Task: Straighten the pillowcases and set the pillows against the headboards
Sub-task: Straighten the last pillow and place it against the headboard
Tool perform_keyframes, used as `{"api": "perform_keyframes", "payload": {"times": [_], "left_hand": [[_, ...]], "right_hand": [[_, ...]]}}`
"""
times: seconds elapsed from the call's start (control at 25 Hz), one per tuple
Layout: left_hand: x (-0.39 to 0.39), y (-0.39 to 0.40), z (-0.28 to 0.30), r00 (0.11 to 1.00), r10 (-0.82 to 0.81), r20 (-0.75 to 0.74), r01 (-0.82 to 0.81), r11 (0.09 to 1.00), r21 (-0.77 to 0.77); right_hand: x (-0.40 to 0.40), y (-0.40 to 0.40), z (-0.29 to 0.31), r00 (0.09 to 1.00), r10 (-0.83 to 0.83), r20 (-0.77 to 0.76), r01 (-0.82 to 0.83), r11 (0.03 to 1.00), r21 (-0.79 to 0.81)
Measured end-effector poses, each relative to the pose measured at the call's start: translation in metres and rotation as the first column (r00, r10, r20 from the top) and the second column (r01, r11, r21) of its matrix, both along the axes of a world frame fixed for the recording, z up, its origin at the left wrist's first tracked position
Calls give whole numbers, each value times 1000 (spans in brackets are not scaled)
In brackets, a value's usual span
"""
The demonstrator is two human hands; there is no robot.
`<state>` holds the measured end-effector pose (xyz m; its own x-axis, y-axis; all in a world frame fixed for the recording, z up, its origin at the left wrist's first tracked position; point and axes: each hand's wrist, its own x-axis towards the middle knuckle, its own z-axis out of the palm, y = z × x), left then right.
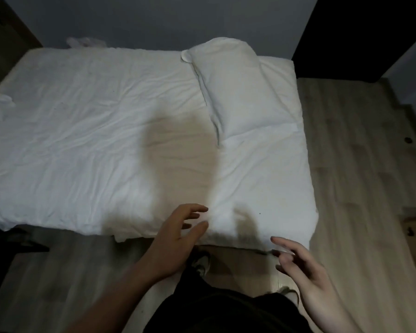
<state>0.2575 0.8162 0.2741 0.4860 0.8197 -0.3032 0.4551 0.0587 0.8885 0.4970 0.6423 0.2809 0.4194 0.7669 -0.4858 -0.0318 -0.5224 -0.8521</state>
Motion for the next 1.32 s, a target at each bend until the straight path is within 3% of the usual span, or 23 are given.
{"api": "perform_keyframes", "payload": {"times": [0.16,0.32,0.44,0.6,1.04,1.32], "left_hand": [[61,-54,-5,973,229,-3,-229,973,17],[120,-137,2,875,484,-9,-484,875,14],[155,-184,16,806,591,-2,-591,806,5],[187,-203,23,773,634,-12,-634,773,-8],[297,-110,8,839,545,11,-544,839,-9],[421,-92,-10,695,716,-65,-719,693,-51]], "right_hand": [[86,12,-10,968,248,-32,-246,968,49],[156,26,5,836,548,-6,-547,835,66],[194,26,18,770,637,-26,-633,769,91],[237,19,22,752,657,-44,-652,752,99],[334,62,6,805,592,-41,-588,805,75],[468,134,-24,731,682,-34,-676,729,106]]}}
